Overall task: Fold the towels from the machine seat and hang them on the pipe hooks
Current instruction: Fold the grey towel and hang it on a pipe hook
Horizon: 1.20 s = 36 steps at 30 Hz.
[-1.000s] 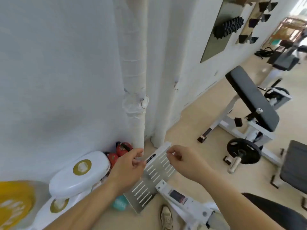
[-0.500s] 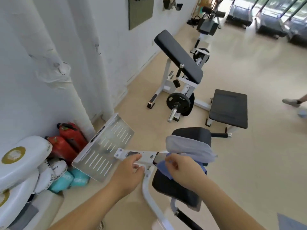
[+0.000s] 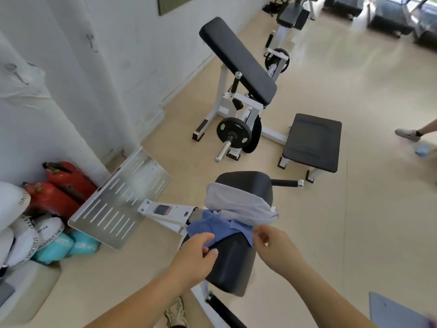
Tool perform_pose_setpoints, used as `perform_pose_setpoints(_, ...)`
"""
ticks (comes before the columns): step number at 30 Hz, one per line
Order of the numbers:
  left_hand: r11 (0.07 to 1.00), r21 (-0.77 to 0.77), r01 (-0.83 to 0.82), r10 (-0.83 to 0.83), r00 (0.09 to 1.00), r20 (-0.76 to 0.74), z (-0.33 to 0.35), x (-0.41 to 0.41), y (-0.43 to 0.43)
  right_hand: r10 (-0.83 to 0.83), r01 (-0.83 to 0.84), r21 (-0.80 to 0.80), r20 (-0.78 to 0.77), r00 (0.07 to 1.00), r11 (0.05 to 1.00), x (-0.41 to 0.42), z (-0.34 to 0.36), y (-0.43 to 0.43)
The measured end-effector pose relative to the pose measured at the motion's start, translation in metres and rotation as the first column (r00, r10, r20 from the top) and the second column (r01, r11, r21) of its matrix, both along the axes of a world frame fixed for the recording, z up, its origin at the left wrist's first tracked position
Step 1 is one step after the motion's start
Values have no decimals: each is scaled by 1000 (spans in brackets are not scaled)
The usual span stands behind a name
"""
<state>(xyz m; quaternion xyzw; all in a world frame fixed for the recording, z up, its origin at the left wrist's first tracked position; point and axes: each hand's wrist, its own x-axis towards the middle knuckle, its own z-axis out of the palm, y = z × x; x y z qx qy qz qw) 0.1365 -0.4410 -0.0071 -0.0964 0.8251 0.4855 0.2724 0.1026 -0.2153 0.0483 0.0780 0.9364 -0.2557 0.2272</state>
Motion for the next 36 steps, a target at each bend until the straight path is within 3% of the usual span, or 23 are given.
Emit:
perform_pose_setpoints(4,1000,-22,13,-12,998,55,-25,-26,28,7,-8,30,41,999,1000,-26,-11,11)
perform_pose_setpoints(9,998,-59,-4,8,997,73,-41,-50,69,182,-192,88,107,977,977,-57,-34,36)
perform_pose_setpoints(13,990,-113,-82,90,994,64,-57,-62,96,372,-382,178,90,924,907,-100,-78,64)
perform_pose_setpoints(17,946,-170,-277,285,958,29,-60,-62,125,634,-636,240,94,767,734,-140,-120,82)
perform_pose_setpoints(21,846,-227,-482,506,861,56,-60,-43,162,824,-787,315,26,566,530,-157,-151,99)
perform_pose_setpoints(24,791,-228,-567,596,799,81,-58,-28,182,871,-823,305,-50,488,479,-161,-158,107)
perform_pose_setpoints(29,670,-208,-713,731,683,15,-49,-21,204,756,-741,177,-263,599,648,-161,-131,113)
perform_pose_setpoints(32,620,-101,-778,782,624,-4,-29,-26,217,566,-606,-175,-231,791,776,-155,-88,112)
perform_pose_setpoints(36,534,146,-833,845,532,-54,10,-32,230,425,-451,-494,-171,889,743,-141,-18,101)
